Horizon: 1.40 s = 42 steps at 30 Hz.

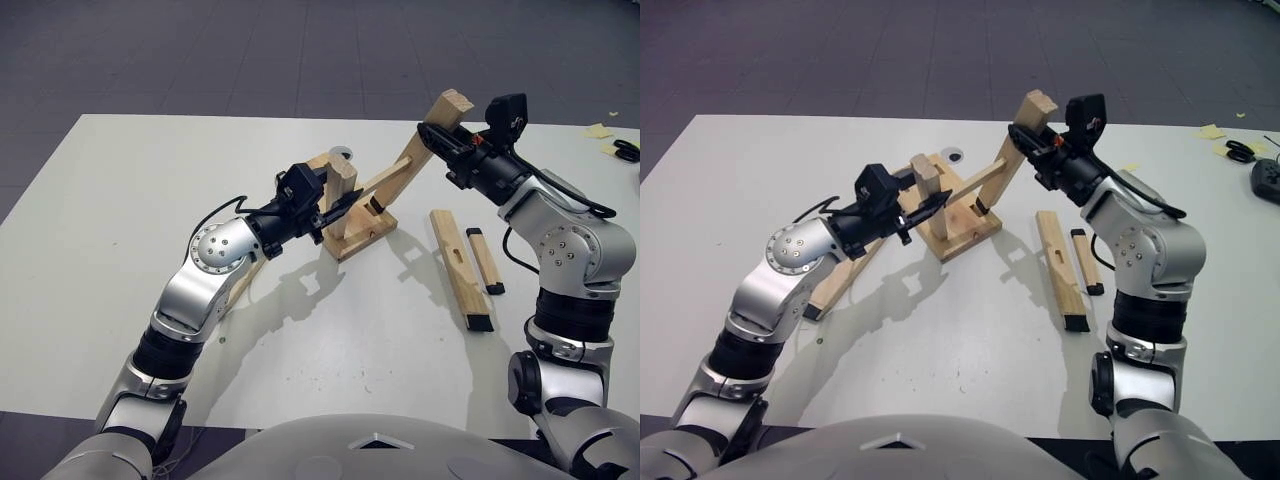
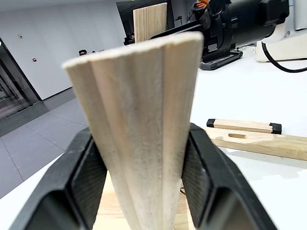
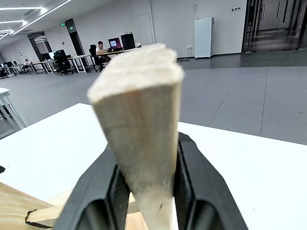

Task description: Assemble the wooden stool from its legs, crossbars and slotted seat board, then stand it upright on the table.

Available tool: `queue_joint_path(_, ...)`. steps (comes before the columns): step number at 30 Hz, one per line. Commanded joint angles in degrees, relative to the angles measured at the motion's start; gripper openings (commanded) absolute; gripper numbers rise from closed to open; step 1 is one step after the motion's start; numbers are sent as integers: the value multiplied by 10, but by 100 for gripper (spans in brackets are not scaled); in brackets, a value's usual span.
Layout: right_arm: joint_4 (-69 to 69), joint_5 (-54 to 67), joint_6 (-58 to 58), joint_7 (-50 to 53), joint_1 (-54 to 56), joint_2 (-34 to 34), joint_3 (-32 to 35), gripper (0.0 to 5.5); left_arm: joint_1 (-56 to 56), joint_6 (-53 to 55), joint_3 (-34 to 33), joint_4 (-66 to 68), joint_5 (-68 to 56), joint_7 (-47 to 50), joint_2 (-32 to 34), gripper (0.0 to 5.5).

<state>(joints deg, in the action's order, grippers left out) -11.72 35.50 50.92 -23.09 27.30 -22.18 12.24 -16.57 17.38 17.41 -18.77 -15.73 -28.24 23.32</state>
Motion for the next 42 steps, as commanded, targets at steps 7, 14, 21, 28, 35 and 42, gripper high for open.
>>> queue_joint_path(7, 36, 63, 180, -48, -16, 20, -103, 105, 11, 47, 24, 88, 53, -31, 36, 204)
queue_joint_path(14, 29, 52, 243, -10, 9, 12, -150, 104, 1, 44, 21, 93, 62, -39, 34, 204)
queue_joint_path(21, 0, 82, 337, -17, 57, -28, -127, 104, 12, 50, 25, 61, 68, -38, 34, 204)
queue_joint_path(28, 6, 90, 408, -14, 83, -36, -133, 104, 35, 66, 44, 15, 75, -10, 17, 204)
queue_joint_path(35, 41, 111, 416, -7, 108, -59, -150, 104, 54, 76, 61, -16, 77, 16, 3, 204)
queue_joint_path(42, -7, 159, 415, -13, 83, -76, -117, 104, 54, 78, 18, -59, 37, 38, -22, 204)
